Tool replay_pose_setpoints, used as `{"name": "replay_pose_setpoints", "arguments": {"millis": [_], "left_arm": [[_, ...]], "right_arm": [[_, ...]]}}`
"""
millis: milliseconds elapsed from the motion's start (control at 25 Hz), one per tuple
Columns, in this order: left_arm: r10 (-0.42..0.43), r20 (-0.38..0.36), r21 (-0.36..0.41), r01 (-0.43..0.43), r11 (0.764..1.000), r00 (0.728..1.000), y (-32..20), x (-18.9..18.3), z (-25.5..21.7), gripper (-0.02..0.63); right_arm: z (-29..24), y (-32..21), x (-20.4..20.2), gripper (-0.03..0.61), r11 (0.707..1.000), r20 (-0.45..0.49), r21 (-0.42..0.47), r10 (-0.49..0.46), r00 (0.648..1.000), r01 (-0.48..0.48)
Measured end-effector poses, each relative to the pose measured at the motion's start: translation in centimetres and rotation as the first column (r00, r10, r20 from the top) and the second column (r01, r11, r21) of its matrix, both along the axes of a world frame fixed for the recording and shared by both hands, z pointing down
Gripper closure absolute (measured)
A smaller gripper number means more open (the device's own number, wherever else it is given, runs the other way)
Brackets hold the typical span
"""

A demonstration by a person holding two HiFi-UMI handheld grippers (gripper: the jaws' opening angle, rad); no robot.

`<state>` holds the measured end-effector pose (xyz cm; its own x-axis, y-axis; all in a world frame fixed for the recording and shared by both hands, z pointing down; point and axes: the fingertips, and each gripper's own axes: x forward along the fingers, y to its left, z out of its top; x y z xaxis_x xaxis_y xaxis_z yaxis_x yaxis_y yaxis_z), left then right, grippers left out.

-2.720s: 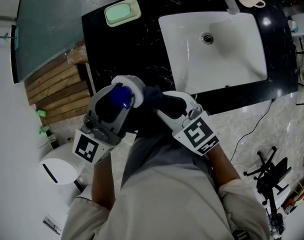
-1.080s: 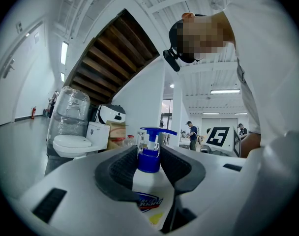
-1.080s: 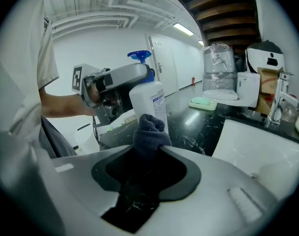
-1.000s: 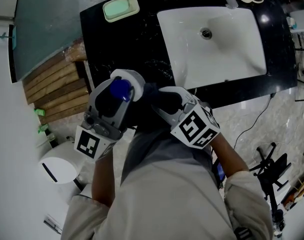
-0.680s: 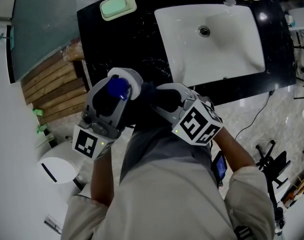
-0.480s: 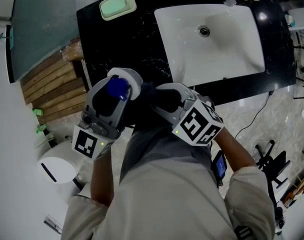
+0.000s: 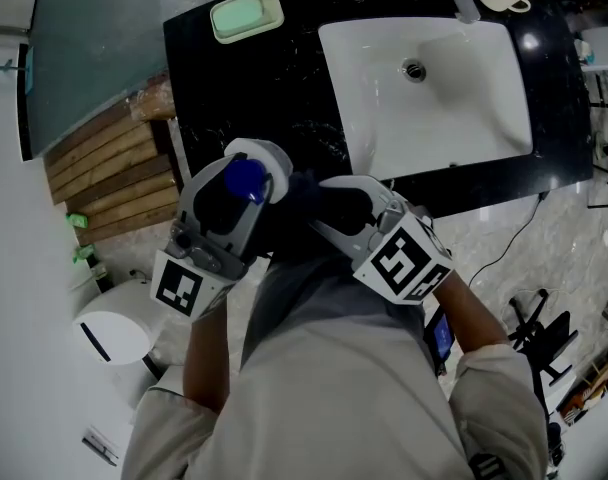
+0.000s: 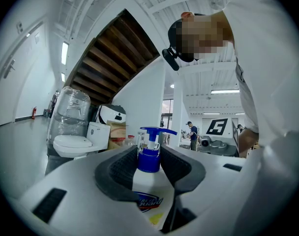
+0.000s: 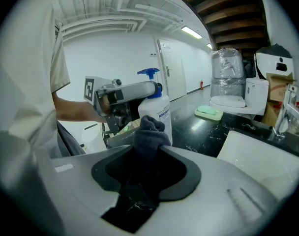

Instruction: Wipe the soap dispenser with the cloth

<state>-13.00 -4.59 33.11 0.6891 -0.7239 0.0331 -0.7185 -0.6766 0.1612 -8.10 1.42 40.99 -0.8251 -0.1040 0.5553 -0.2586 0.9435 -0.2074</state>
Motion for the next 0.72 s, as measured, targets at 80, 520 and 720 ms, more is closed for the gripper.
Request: {"name": "replay_pose_setpoints", "arguments": {"millis": [80,520,720], "left_arm": [[-0.003,0.000,0.000,0.003,1.000,1.000,0.0,0.0,0.0,0.485],[-0.025,0.002,-0.002,0.025,1.000,1.000,-0.1,0.0,-0.1,0.485],[-0.072,0.008,0.005,0.072,0.997,0.997,-0.4,-0.1,-0.1,0.485]], "right_arm": [[-0.3,0.0,0.0,0.446,1.000,0.007,0.001,0.004,1.000,-0.004],[-2.0,0.1,0.1,0.446,1.000,0.054,-0.002,0.025,0.998,-0.025],[-2.5,-0.1,0.2,0.446,0.999,0.069,0.002,0.038,0.997,-0.039]]}}
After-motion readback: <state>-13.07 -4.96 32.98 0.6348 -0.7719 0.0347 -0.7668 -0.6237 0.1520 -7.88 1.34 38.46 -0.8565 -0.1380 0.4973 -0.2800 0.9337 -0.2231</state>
